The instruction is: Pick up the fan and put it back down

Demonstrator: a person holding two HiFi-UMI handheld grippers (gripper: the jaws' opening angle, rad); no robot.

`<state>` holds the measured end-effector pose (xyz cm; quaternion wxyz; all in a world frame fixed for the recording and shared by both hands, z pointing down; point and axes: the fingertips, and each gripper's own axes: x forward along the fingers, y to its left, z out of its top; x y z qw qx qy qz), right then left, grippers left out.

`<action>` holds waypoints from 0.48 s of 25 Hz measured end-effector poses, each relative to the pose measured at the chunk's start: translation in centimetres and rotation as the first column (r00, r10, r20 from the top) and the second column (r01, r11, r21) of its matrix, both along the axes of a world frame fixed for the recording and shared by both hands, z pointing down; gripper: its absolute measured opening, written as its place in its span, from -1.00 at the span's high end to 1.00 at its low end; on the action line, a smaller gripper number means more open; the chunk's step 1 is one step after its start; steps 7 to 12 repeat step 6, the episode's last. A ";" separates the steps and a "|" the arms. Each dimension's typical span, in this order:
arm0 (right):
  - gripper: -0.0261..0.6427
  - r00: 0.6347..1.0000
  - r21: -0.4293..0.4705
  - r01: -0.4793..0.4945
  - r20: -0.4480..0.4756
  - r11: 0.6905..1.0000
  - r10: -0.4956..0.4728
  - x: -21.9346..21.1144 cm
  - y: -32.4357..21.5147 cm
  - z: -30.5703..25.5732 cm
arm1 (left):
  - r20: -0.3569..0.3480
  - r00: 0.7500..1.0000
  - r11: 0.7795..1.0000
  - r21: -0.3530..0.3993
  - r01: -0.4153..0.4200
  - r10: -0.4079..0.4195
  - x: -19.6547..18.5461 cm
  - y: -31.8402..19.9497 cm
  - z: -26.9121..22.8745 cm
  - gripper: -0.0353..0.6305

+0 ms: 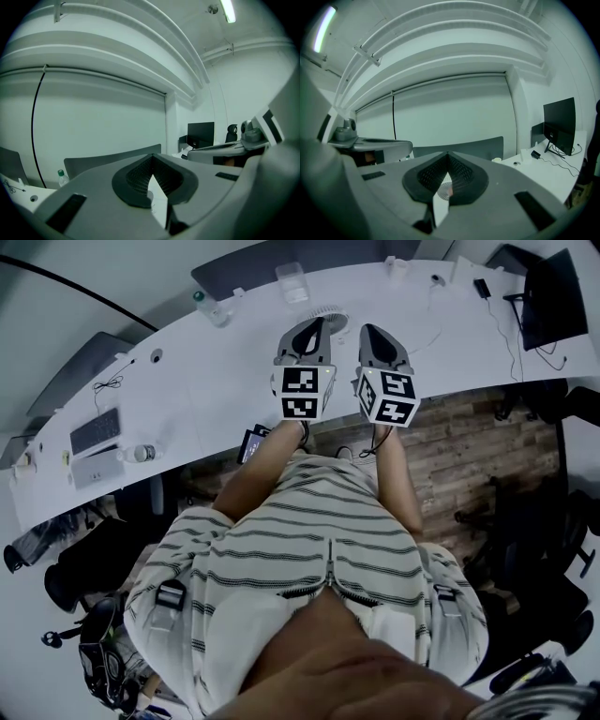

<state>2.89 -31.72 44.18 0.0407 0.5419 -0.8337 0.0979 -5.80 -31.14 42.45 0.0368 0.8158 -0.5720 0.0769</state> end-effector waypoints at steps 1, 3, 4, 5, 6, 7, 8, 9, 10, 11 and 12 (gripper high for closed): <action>0.89 1.000 0.002 0.000 0.000 1.000 0.000 0.1 0.1 -0.1 | 0.000 1.000 1.000 0.001 0.000 0.000 0.1 0.1 0.0 0.87; 0.89 1.000 0.002 0.003 0.000 1.000 -0.003 0.2 0.3 -0.1 | -0.001 1.000 1.000 0.005 0.002 -0.002 0.2 0.3 -0.1 0.87; 0.89 1.000 0.002 0.004 0.000 1.000 -0.004 0.3 0.4 -0.1 | -0.001 1.000 1.000 0.009 0.004 -0.004 0.2 0.4 -0.2 0.87; 0.89 1.000 0.001 0.006 0.000 1.000 -0.006 0.3 0.5 -0.1 | -0.001 1.000 1.000 0.012 0.006 -0.006 0.3 0.5 -0.3 0.87; 0.89 1.000 0.000 0.008 0.000 1.000 -0.008 0.4 0.6 -0.1 | -0.001 1.000 1.000 0.015 0.008 -0.008 0.4 0.6 -0.4 0.87; 0.89 1.000 0.000 0.008 0.000 1.000 -0.008 0.4 0.6 -0.1 | -0.001 1.000 1.000 0.015 0.008 -0.008 0.4 0.6 -0.4 0.87; 0.89 1.000 0.000 0.008 0.000 1.000 -0.008 0.4 0.6 -0.1 | -0.001 1.000 1.000 0.015 0.008 -0.008 0.4 0.6 -0.4 0.87; 0.89 1.000 0.000 0.008 0.000 1.000 -0.008 0.4 0.6 -0.1 | -0.001 1.000 1.000 0.015 0.008 -0.008 0.4 0.6 -0.4 0.87; 0.89 1.000 0.000 0.008 0.000 1.000 -0.008 0.4 0.6 -0.1 | -0.001 1.000 1.000 0.015 0.008 -0.008 0.4 0.6 -0.4 0.87; 0.89 1.000 0.000 0.008 0.000 1.000 -0.008 0.4 0.6 -0.1 | -0.001 1.000 1.000 0.015 0.008 -0.008 0.4 0.6 -0.4 0.87; 0.89 1.000 0.000 0.008 0.000 1.000 -0.008 0.4 0.6 -0.1 | -0.001 1.000 1.000 0.015 0.008 -0.008 0.4 0.6 -0.4 0.87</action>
